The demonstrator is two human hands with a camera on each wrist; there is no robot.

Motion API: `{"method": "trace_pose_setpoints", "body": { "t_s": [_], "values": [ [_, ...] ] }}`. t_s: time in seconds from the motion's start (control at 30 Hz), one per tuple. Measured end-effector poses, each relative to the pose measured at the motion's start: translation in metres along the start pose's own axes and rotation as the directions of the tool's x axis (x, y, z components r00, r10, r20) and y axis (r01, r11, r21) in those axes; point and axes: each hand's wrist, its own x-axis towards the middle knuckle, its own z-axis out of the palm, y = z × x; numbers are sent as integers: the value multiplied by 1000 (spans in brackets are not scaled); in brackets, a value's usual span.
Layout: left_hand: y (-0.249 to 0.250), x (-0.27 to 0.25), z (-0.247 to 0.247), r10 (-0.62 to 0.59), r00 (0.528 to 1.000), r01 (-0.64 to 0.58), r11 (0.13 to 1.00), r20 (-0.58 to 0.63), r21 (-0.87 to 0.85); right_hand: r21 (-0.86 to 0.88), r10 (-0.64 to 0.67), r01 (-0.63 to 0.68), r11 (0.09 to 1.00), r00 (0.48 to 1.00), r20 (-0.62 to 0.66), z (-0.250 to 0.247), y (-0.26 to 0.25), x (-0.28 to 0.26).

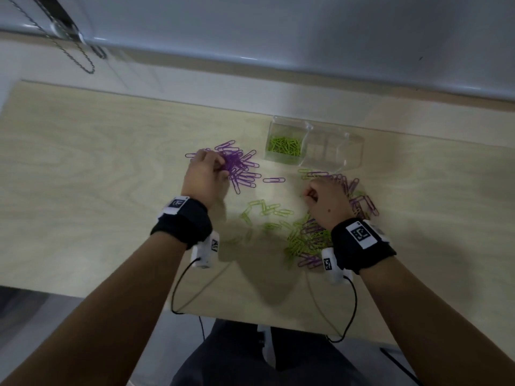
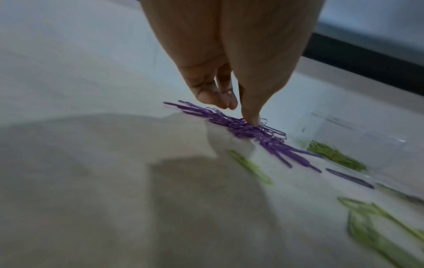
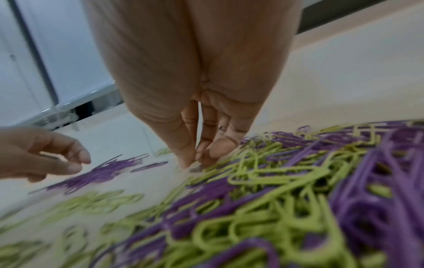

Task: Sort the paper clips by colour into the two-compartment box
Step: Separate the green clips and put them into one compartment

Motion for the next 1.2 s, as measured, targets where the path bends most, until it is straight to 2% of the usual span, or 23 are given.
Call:
{"method": "trace_pose_setpoints", "body": {
  "t_s": [0.13,0.27,0.33,0.4,0.47,0.5,0.63,0.8,0.9,0.97,1.07,1.13,1.2],
  "values": [
    [-22,-35,3,130,991,-130,991,29,1,-103,-89,101,990,989,114,17,-18,-7],
    [-19,-71,15,230,945,-258,961,231,100,-128,-261,291,948,942,212,35,-34,-25],
    [-15,-82,20,268,914,-310,946,305,96,-162,-326,380,910,902,285,37,-34,-31],
    [-14,-87,23,338,858,-385,922,387,47,-162,-362,429,889,874,325,38,-30,-33],
    [-14,-85,25,399,801,-457,889,446,24,-99,-374,421,901,873,312,40,-27,-34],
    [-14,-84,27,405,793,-454,891,454,-2,-60,-380,413,909,878,291,41,-26,-34],
    [-3,-78,35,398,825,-372,917,401,-145,-25,-399,413,910,891,215,47,-23,-35],
    [15,-74,36,405,820,-390,913,404,-122,-209,-408,454,866,884,228,47,-21,-35],
    [28,-74,39,421,805,-438,897,418,-62,-230,-420,477,848,871,257,42,-20,-35],
    [36,-71,41,409,800,-474,879,440,45,-208,-386,445,871,882,269,34,-20,-31],
    [47,-66,46,369,774,-535,816,515,218,-129,-246,285,950,935,257,17,-16,-24],
    [55,-62,48,344,748,-574,765,568,293,0,-160,162,987,972,172,2,-15,-20],
    [58,-57,50,332,730,-593,742,598,312,168,-70,57,984,995,68,-16,-19,-10]
  ]
}}
